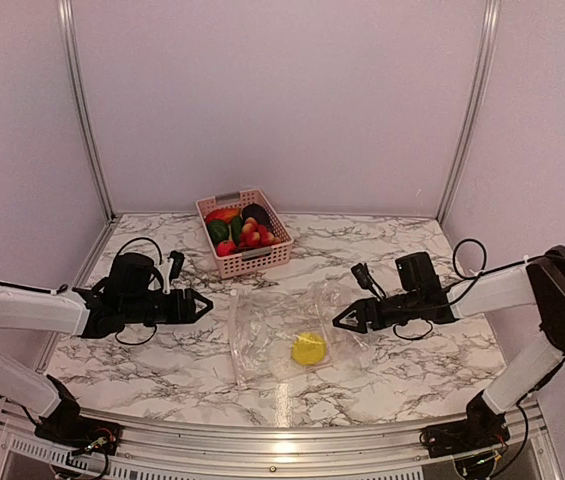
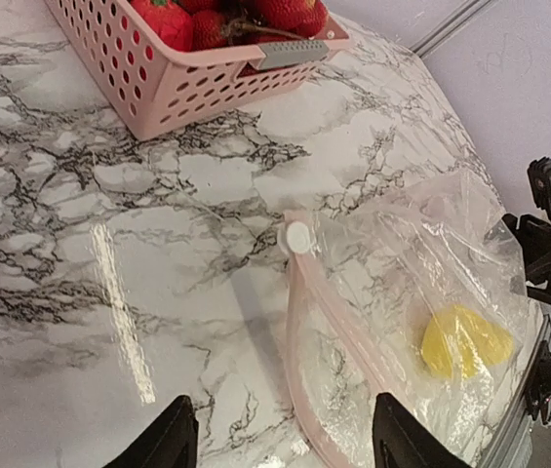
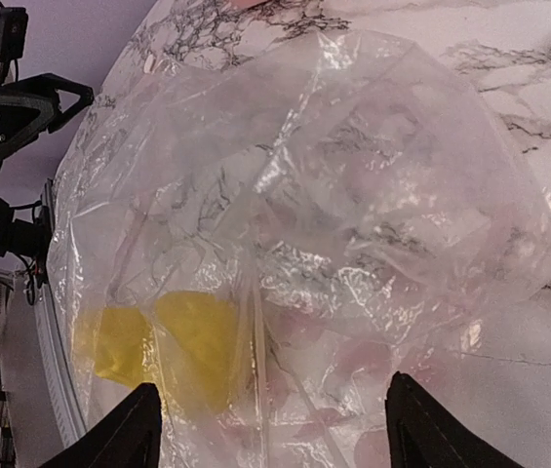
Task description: Open the zip-top bag and remove the fake food
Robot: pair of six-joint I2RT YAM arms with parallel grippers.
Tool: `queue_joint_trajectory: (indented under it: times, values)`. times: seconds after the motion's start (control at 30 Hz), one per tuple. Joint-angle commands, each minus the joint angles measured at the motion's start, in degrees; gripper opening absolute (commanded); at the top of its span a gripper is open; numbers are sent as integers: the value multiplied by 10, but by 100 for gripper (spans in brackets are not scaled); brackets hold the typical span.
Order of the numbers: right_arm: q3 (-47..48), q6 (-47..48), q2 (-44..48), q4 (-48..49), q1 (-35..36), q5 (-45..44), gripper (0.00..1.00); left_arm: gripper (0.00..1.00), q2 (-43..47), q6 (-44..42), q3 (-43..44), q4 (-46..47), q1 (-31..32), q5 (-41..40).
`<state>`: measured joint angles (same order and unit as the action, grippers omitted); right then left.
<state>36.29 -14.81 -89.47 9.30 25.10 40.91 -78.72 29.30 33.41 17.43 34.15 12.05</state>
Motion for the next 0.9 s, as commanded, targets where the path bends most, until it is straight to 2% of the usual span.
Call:
queue_joint_trajectory:
  times: [0.0, 0.23, 0.4, 0.63, 0.77, 0.87]
  values:
    - [-19, 13, 29, -41, -5, -5, 75, 56, 29, 51, -83, 88, 49, 7]
    - [-21, 8, 1, -17, -5, 11, 64, 36, -74, 77, -89, 181, 94, 0]
    - [-17, 6, -19, -1, 1, 15, 58, 32, -149, 84, -54, 239, 126, 13]
    - [-2, 11, -47, 0, 29, -6, 45, 34, -214, 74, 18, 285, 174, 36]
    - [10, 7, -61, 3, 47, -17, 31, 42, -249, 57, 55, 294, 197, 44]
    - [18, 3, -71, 6, 58, -32, 18, 51, -288, 52, 80, 312, 207, 59]
